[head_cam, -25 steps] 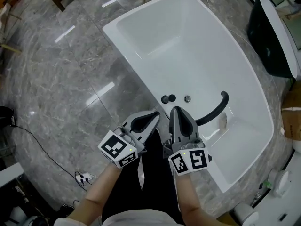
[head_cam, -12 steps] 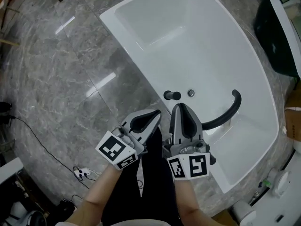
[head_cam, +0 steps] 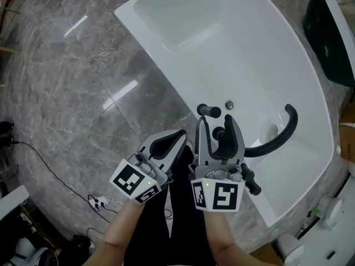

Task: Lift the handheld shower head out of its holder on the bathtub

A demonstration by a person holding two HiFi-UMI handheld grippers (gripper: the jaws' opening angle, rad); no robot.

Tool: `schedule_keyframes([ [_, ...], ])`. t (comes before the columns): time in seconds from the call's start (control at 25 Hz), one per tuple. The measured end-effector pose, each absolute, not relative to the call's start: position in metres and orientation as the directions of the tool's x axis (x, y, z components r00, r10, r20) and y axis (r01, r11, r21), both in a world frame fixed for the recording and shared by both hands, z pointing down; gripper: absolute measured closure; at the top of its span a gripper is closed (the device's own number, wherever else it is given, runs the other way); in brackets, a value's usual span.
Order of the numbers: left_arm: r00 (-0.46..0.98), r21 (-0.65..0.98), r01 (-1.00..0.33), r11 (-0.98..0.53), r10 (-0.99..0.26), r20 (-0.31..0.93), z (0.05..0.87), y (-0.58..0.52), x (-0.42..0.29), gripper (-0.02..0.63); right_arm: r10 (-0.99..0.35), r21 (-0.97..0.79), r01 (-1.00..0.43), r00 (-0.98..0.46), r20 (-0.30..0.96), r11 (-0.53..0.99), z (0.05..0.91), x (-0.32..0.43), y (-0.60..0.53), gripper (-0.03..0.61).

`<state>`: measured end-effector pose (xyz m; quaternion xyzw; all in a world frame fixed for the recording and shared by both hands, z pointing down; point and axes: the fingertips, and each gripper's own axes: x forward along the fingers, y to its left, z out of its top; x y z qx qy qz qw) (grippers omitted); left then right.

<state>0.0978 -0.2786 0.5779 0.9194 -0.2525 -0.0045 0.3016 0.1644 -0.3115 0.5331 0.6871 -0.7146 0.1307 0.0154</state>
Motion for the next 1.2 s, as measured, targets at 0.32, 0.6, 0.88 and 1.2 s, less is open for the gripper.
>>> schedule_keyframes([
  [0.32,0.861,0.581,-0.480,-0.657,-0.480,0.170,0.605,-0.277,0.095,0.601,-0.957,-0.141,-0.990,-0.027,0.289,-0.014,0.575,0.176,-0.319,0.351],
  [0.6,0.858,0.596,-0.490,-0.636,-0.474,0.199,0.636,-0.278,0.101,0.601,-0.936,-0.159,-0.987,-0.042,0.349,-0.015,0.615,0.178,-0.329,0.351],
  [0.88,0.850,0.598,-0.502,-0.625,-0.484,0.208,0.649,-0.288,0.105,0.601,-0.921,-0.117,-0.993,-0.017,0.389,-0.032,0.645,0.186,-0.341,0.353],
  [1.2,0.844,0.598,-0.513,-0.616,-0.491,0.217,0.650,-0.288,0.103,0.601,-0.914,-0.052,-0.999,-0.022,0.405,0.001,0.656,0.184,-0.344,0.436],
])
